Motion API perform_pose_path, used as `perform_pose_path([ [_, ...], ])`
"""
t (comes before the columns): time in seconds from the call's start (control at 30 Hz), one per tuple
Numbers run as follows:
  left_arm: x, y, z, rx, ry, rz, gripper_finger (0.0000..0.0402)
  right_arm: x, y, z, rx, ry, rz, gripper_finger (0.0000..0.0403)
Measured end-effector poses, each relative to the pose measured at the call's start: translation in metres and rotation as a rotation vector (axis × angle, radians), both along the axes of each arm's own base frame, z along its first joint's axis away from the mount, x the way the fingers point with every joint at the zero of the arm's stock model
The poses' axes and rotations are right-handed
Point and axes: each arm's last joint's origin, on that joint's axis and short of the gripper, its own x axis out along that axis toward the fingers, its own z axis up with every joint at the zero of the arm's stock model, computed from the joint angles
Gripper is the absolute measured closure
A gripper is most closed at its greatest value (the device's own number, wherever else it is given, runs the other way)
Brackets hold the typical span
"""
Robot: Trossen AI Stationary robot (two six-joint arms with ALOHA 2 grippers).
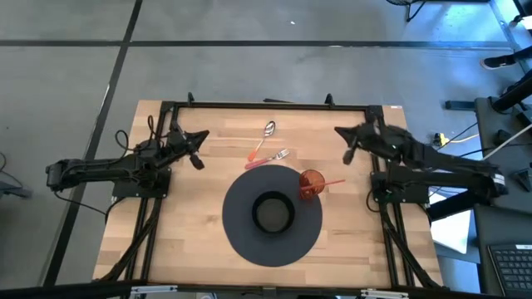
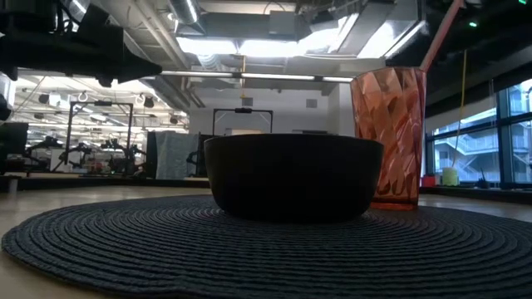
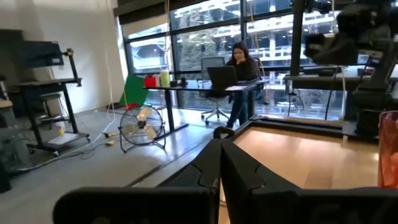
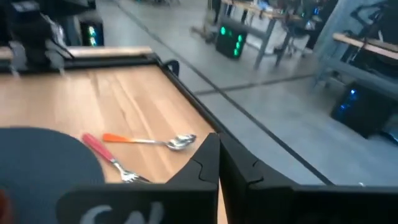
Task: Pick & Place Utensil
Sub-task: Put the pink fork into the black bowl
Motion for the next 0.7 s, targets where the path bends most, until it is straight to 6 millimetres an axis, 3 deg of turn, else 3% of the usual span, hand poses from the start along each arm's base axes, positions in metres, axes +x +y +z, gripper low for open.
perform_pose_path([
  [0.23,-0.002,0.001,0.006,0.042,-0.036,0.046,0.0397,0.029,-0.020,0.043,0.021,0.162,0.131,0.0401],
  [0.47,-0.001,0.000,0.005,0.041,-0.028,0.004,0.0399,0.066,-0.045,0.058,0.101,0.305,0.176,0.0402],
  [0.7,-0.001,0.000,0.005,0.056,-0.018,0.004,0.0396,0.109,-0.093,0.068,0.215,0.448,0.313,0.0402],
])
